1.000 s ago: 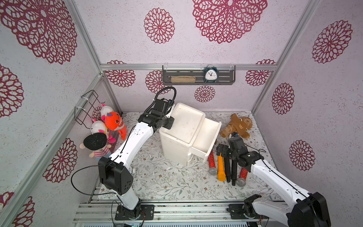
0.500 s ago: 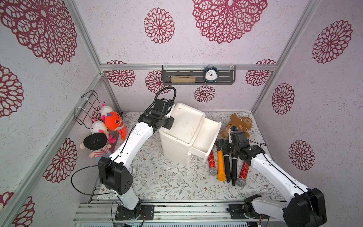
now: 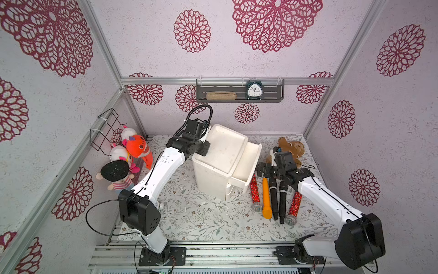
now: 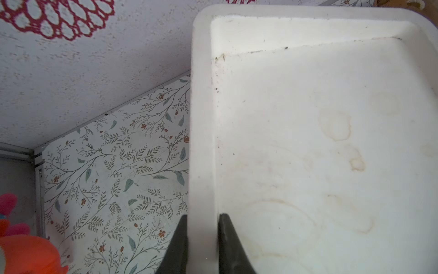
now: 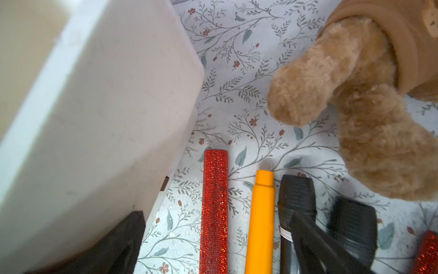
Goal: Take the microphone out of the drawer
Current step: Close the drawer of the storage box.
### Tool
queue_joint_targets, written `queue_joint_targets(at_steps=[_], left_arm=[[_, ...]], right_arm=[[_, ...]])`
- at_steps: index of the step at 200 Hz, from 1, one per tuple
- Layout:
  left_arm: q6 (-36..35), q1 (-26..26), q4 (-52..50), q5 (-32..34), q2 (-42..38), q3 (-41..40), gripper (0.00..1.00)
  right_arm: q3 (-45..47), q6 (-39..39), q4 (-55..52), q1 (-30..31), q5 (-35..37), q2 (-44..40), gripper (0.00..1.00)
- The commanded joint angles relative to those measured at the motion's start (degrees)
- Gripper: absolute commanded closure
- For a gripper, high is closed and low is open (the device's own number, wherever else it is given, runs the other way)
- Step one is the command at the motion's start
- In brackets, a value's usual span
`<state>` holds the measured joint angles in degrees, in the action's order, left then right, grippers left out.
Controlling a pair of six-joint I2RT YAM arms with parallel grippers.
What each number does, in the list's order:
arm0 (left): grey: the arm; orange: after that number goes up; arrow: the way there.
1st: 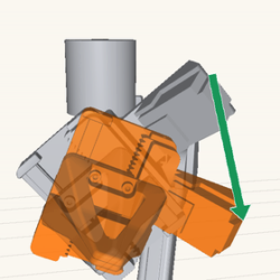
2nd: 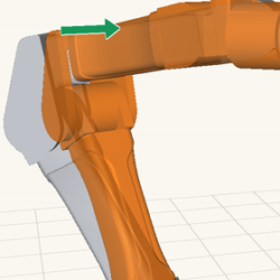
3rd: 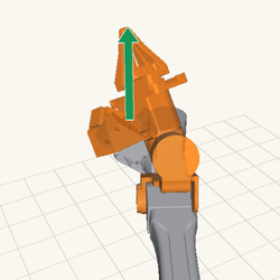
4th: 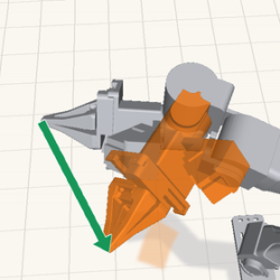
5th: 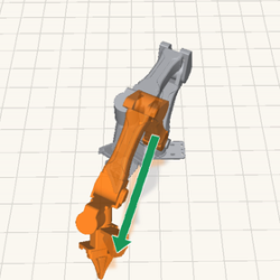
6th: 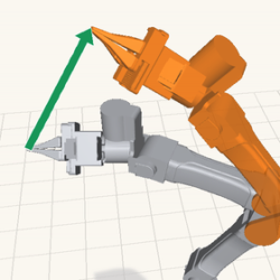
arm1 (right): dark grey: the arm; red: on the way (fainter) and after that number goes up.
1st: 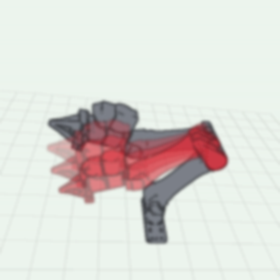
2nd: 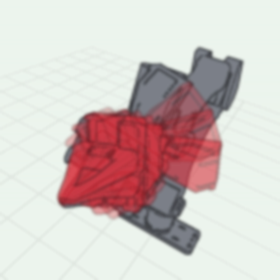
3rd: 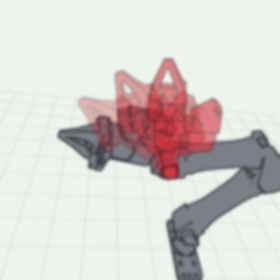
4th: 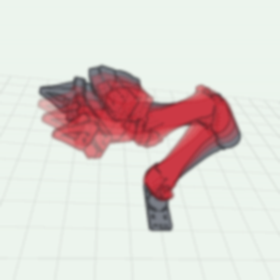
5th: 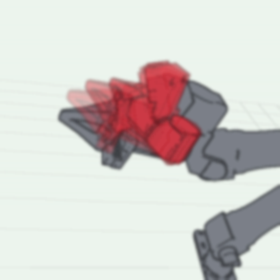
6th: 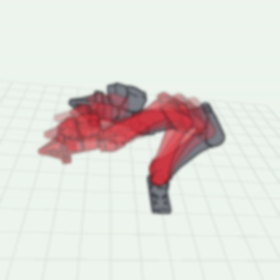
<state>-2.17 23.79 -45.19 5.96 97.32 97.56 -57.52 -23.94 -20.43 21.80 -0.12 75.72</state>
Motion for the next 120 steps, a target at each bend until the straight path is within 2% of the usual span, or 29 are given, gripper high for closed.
queue_joint_targets(at_steps=[1, 120], left_arm=[[-6.09, 0.17, -7.93, 1.07, 2.84, -1.84, 0.98], [-6.13, 0.12, -7.94, 1.00, 3.26, -1.86, 0.98]], right_arm=[[-2.84, 0.75, 3.66, 1.04, -2.33, 1.15, 0.01], [-9.77, -1.19, 7.08, 9.11, -1.34, 10.22, 0.01]])
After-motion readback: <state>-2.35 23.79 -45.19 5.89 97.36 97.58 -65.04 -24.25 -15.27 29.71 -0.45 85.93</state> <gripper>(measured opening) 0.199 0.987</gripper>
